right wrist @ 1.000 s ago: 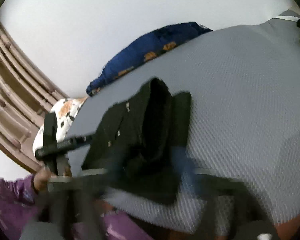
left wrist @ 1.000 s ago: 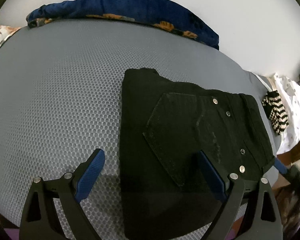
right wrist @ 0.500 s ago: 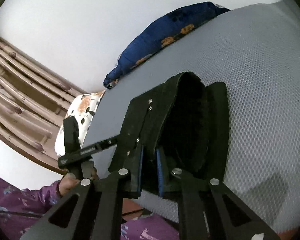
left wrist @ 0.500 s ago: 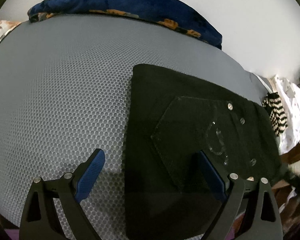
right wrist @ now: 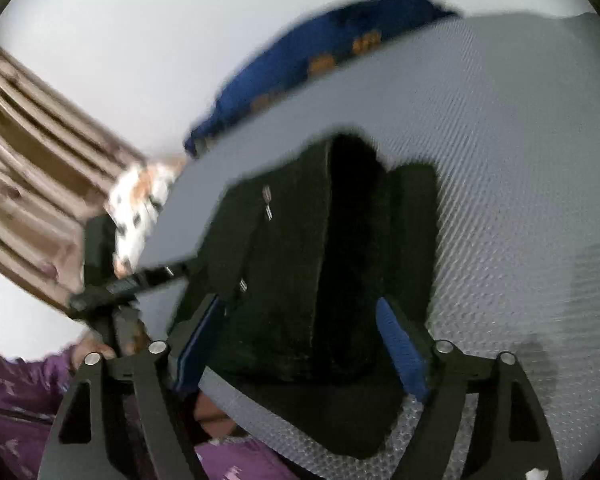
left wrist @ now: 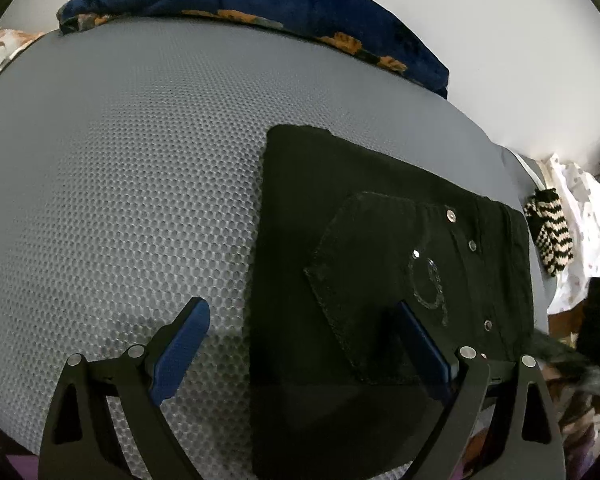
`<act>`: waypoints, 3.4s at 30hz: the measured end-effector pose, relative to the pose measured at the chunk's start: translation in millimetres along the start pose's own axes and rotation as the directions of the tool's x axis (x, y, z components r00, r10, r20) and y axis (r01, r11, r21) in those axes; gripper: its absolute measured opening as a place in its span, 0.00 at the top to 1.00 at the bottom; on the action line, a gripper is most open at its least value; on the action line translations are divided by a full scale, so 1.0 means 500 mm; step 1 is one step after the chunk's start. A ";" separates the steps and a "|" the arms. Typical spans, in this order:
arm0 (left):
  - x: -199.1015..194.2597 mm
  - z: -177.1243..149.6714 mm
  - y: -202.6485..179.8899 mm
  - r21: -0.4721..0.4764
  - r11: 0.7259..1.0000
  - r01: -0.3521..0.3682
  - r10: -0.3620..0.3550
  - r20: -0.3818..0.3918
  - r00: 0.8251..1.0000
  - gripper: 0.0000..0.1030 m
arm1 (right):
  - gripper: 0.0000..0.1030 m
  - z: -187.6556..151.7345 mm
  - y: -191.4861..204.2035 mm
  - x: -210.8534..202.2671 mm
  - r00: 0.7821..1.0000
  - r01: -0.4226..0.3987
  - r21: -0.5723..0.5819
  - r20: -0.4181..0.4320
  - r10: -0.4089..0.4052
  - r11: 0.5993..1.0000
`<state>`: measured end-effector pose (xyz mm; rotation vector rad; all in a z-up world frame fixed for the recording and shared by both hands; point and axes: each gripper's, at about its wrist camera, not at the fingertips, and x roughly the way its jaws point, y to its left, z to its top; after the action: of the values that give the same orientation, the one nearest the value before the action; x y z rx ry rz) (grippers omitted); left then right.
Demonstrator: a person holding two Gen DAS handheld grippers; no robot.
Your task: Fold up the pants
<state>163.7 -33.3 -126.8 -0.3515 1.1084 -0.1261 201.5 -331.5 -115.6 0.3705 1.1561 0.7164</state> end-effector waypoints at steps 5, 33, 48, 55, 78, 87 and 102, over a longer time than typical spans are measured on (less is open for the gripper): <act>-0.003 -0.001 -0.014 0.067 0.997 -0.037 0.034 0.041 0.999 0.09 | 0.83 -0.006 0.013 -0.019 0.999 0.023 0.046 0.027 -0.024 0.999; 0.011 0.007 -0.024 0.195 0.979 -0.060 0.025 0.178 0.984 0.04 | 0.67 -0.051 0.027 -0.156 0.886 0.249 0.184 0.354 -0.301 0.951; -0.021 0.002 -0.048 0.264 0.934 -0.241 0.161 0.291 0.943 0.04 | 0.82 0.090 -0.027 -0.013 0.920 0.272 0.203 0.232 -0.316 0.941; -0.074 -0.002 -0.071 0.295 0.893 -0.340 0.219 0.374 0.901 0.04 | 0.41 0.025 0.139 -0.101 0.839 0.329 0.183 0.394 -0.375 0.927; -0.214 -0.044 -0.116 0.328 0.868 -0.372 0.188 0.477 0.859 0.04 | 0.17 -0.129 0.304 -0.105 0.709 0.465 0.248 0.470 -0.525 0.850; -0.167 -0.022 -0.087 0.344 0.898 -0.274 0.147 0.351 0.925 0.04 | 0.15 -0.115 0.240 -0.126 0.766 0.388 0.267 0.438 -0.470 0.882; 0.009 0.092 0.065 0.134 0.961 0.240 -0.222 -0.139 0.965 0.04 | 0.15 -0.047 0.047 -0.119 0.860 0.376 0.256 0.262 -0.438 0.891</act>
<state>204.1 5.7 -123.4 -0.3414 1.1693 -0.4417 159.3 -357.3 -68.8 0.3726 0.9579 0.1569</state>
